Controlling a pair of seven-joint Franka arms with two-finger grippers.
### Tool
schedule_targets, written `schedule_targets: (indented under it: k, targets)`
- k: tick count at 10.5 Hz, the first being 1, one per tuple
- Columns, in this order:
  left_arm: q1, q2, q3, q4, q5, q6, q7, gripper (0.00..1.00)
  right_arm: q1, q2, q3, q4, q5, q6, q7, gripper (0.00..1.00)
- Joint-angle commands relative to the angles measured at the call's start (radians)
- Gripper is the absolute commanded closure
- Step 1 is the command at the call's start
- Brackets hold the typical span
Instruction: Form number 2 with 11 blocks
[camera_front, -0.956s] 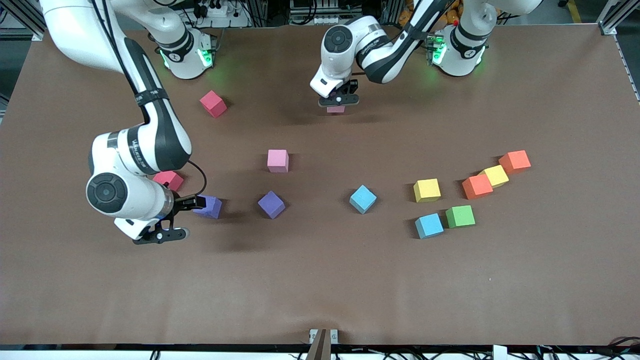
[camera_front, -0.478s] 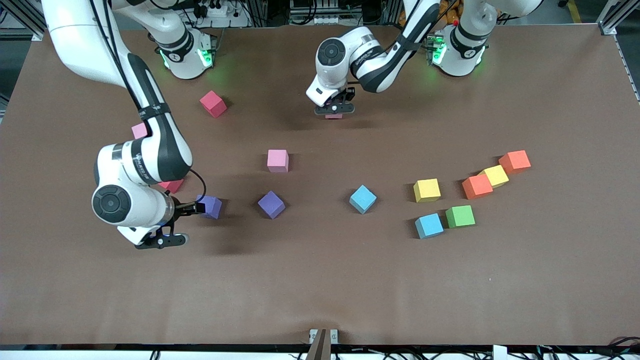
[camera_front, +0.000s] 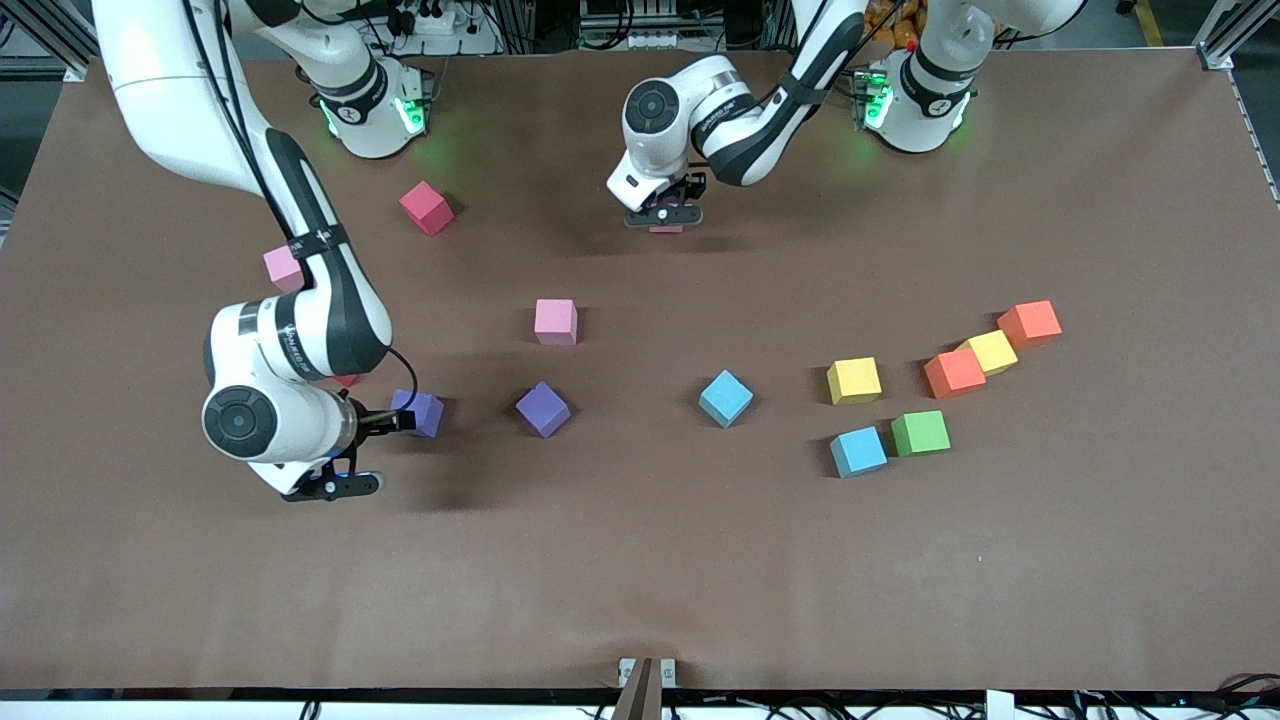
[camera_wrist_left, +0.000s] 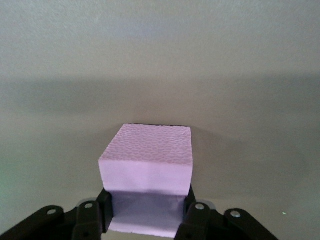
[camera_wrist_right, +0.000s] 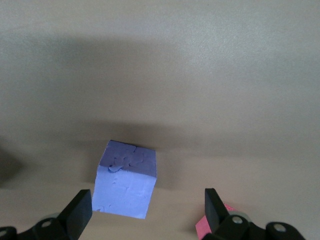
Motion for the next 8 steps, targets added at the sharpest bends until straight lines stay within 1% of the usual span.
schedule_targets:
  k: [1,2,3,5,7,8]
  targets:
    - [-0.019,0.034,0.016,0.044,0.006,-0.021,-0.002,0.71,0.000,0.011,0.005,0.020,-0.011,-0.005,-0.002,0.00]
    - [-0.020,0.042,0.016,0.050,-0.001,-0.021,-0.007,0.33,-0.007,0.011,0.005,0.017,-0.014,-0.012,0.004,0.00]
    - [-0.020,0.044,0.016,0.050,-0.006,-0.021,-0.034,0.00,-0.011,0.009,0.004,0.018,-0.014,-0.012,0.001,0.00]
    - [-0.017,0.033,0.016,0.050,-0.007,-0.027,-0.108,0.00,-0.004,0.008,0.004,0.023,-0.016,-0.005,-0.005,0.00]
    - [-0.014,-0.019,0.027,0.053,-0.006,-0.096,-0.162,0.00,-0.007,0.006,0.004,0.026,-0.007,-0.011,-0.001,0.00]
    - [-0.014,-0.048,0.071,0.076,-0.004,-0.147,-0.162,0.00,-0.011,0.009,0.004,0.023,-0.014,0.004,-0.007,0.00]
